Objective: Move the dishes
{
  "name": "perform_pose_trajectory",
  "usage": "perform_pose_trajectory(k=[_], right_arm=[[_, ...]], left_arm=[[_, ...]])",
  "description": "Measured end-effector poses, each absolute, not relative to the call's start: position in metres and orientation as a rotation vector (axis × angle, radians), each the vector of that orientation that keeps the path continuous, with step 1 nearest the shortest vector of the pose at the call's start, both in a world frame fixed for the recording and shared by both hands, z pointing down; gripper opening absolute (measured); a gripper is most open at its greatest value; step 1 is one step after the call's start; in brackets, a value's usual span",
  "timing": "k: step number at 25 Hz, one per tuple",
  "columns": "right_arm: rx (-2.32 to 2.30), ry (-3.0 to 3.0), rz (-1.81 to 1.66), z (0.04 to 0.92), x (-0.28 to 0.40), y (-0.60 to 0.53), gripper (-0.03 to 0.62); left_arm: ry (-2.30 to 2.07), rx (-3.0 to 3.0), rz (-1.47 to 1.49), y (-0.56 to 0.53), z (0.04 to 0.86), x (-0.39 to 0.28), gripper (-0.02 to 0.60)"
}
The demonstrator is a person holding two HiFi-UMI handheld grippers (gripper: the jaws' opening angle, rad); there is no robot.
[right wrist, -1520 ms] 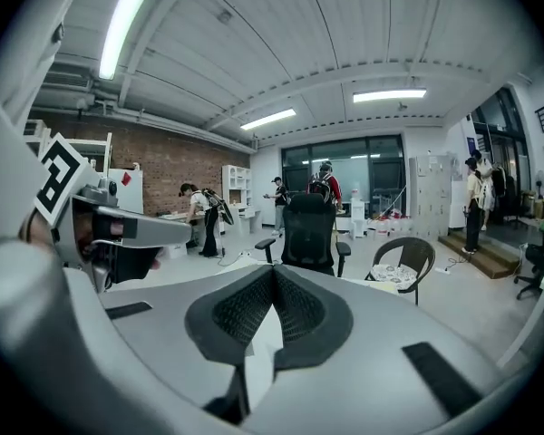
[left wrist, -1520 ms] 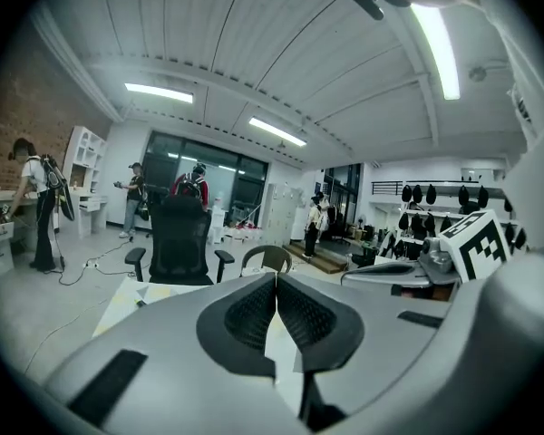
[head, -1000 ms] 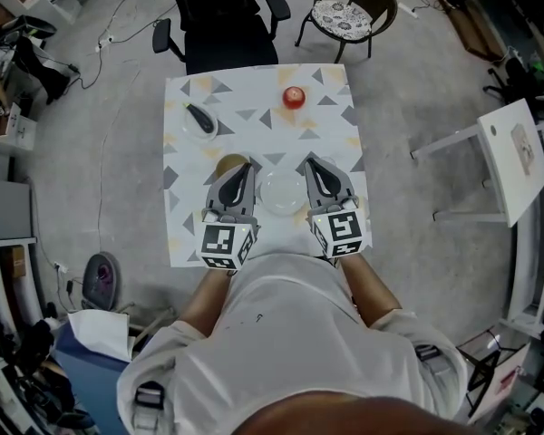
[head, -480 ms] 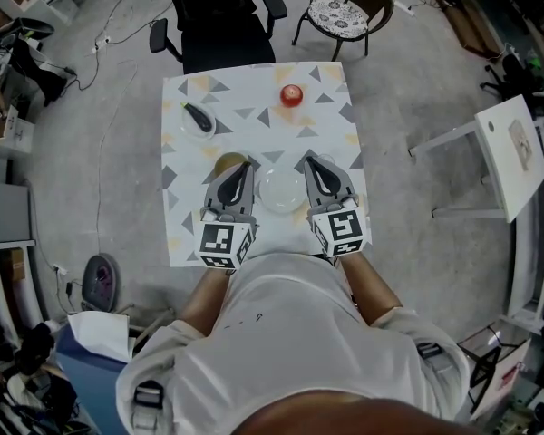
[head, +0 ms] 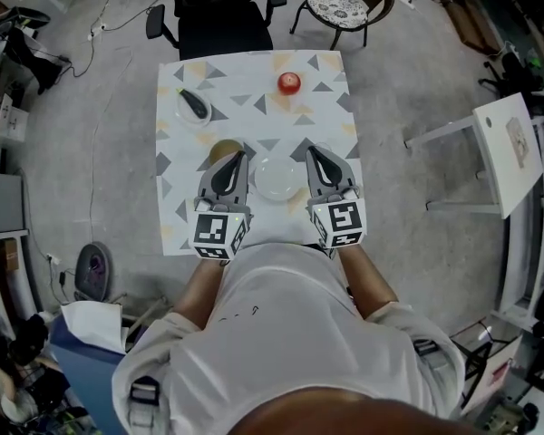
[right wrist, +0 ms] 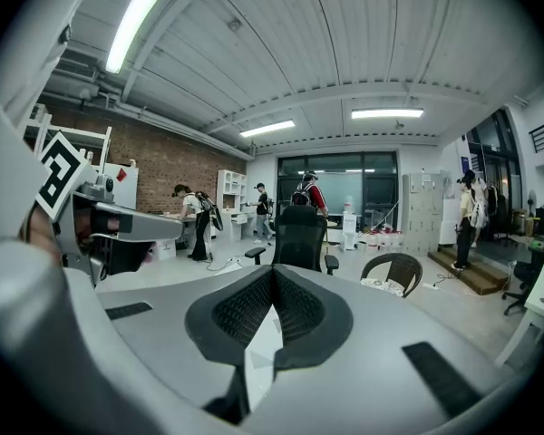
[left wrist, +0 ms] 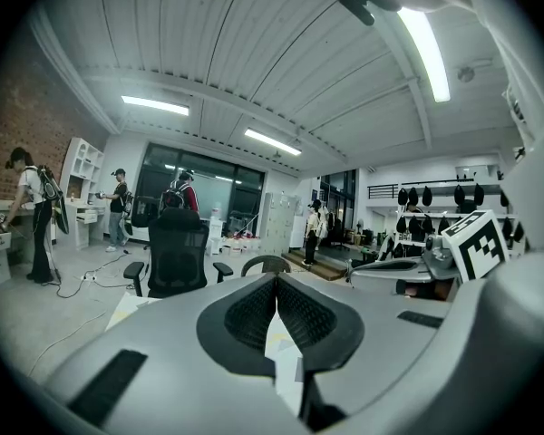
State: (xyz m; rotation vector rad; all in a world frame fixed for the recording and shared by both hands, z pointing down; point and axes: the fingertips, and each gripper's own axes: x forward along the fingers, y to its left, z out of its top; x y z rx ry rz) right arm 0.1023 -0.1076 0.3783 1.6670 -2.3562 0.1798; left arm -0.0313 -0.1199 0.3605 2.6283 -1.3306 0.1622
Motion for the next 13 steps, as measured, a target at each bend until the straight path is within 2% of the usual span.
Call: perform_pose_trajectory(k=[13], right_arm=[[1.704, -2.372, 0.192, 0.378, 0.111, -0.116, -0.003]], left_arm=[[-1.366, 2.631, 0.158, -0.131, 0.359, -0.036, 0.020]])
